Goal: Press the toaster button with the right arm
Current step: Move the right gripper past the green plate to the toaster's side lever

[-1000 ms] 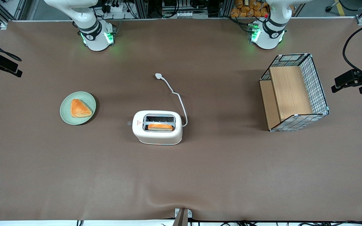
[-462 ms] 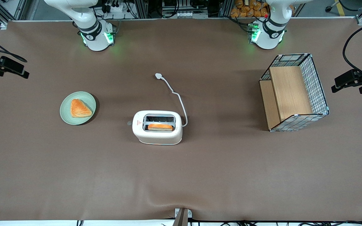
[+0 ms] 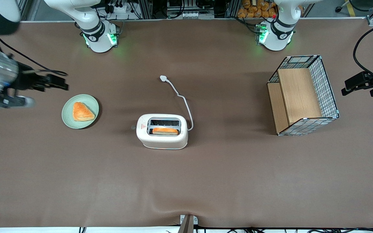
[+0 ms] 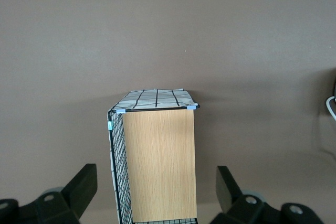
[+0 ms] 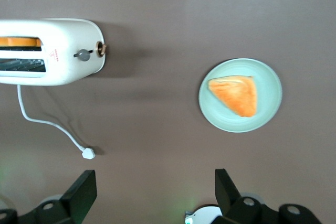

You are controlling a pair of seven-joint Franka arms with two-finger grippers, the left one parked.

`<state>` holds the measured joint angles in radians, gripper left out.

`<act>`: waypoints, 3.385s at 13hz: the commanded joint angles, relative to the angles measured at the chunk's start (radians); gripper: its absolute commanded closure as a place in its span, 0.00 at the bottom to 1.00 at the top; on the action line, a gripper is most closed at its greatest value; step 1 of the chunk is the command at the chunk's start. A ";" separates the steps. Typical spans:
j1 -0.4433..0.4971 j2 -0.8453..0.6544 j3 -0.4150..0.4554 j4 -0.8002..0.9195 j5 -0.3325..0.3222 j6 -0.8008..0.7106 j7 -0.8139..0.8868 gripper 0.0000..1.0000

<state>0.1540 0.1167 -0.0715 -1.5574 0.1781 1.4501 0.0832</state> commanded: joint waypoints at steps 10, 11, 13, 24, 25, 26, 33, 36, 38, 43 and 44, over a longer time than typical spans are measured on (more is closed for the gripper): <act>0.028 0.228 -0.005 0.019 0.291 0.119 0.010 0.23; 0.041 0.239 -0.005 0.017 0.293 0.145 0.010 0.42; 0.068 0.245 -0.005 0.010 0.293 0.209 0.000 0.85; 0.168 0.348 -0.004 -0.063 0.354 0.447 -0.117 1.00; 0.167 0.365 -0.004 -0.063 0.375 0.447 -0.118 1.00; 0.164 0.374 -0.004 -0.063 0.397 0.447 -0.120 1.00; 0.156 0.423 -0.004 -0.064 0.455 0.447 -0.141 1.00; 0.150 0.449 -0.004 -0.064 0.457 0.447 -0.169 1.00; 0.142 0.463 -0.004 -0.064 0.459 0.447 -0.171 1.00; 0.142 0.509 -0.004 -0.064 0.503 0.447 -0.172 1.00; 0.142 0.517 -0.004 -0.064 0.503 0.447 -0.175 1.00</act>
<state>0.3026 0.6027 -0.0817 -1.6194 0.6560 1.8968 -0.0655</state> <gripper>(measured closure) 0.991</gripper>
